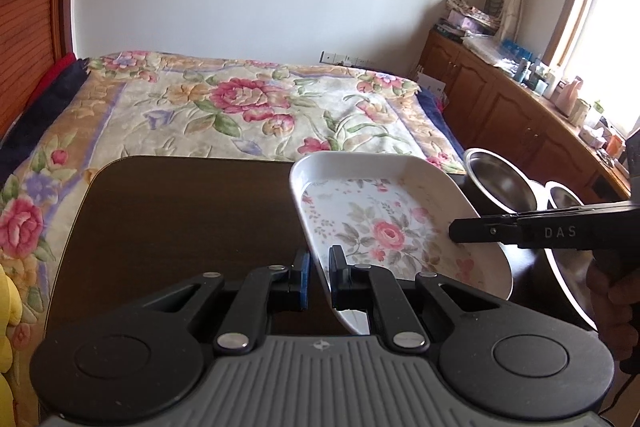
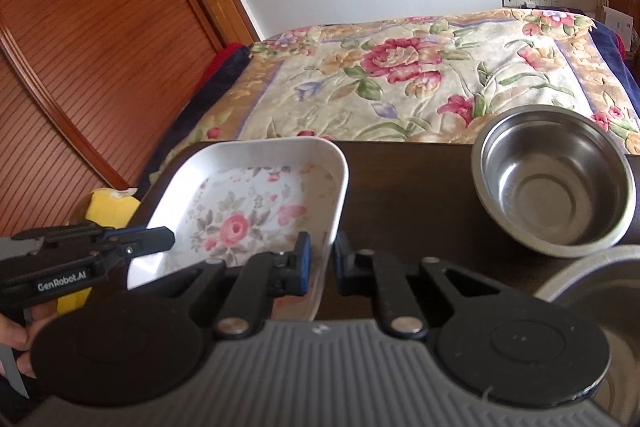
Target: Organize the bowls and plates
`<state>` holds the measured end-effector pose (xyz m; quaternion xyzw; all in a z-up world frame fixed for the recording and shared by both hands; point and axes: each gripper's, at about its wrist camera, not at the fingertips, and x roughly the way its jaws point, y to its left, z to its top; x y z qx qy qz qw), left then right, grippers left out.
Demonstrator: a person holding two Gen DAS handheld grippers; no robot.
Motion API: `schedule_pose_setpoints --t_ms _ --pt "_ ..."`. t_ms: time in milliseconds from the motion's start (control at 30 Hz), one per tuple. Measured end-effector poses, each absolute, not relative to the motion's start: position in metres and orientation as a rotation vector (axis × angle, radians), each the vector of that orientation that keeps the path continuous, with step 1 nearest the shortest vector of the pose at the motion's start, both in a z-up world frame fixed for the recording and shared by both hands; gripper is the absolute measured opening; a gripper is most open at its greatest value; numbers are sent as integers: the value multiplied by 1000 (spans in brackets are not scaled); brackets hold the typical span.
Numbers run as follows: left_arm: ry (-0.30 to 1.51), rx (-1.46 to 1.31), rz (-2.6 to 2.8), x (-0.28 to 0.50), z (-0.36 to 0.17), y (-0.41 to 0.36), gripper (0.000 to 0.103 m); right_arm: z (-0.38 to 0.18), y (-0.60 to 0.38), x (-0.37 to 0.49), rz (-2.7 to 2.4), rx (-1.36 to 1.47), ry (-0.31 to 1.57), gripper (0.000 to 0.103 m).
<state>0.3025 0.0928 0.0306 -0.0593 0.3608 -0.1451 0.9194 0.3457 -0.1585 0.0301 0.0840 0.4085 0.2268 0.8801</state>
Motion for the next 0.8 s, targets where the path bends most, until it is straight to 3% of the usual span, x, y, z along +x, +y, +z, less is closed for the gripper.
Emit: schedule_pose_setpoints --t_ms 800 --pt "673 -139 -306 201 42 88 10 40 -170 267 545 156 820 14"
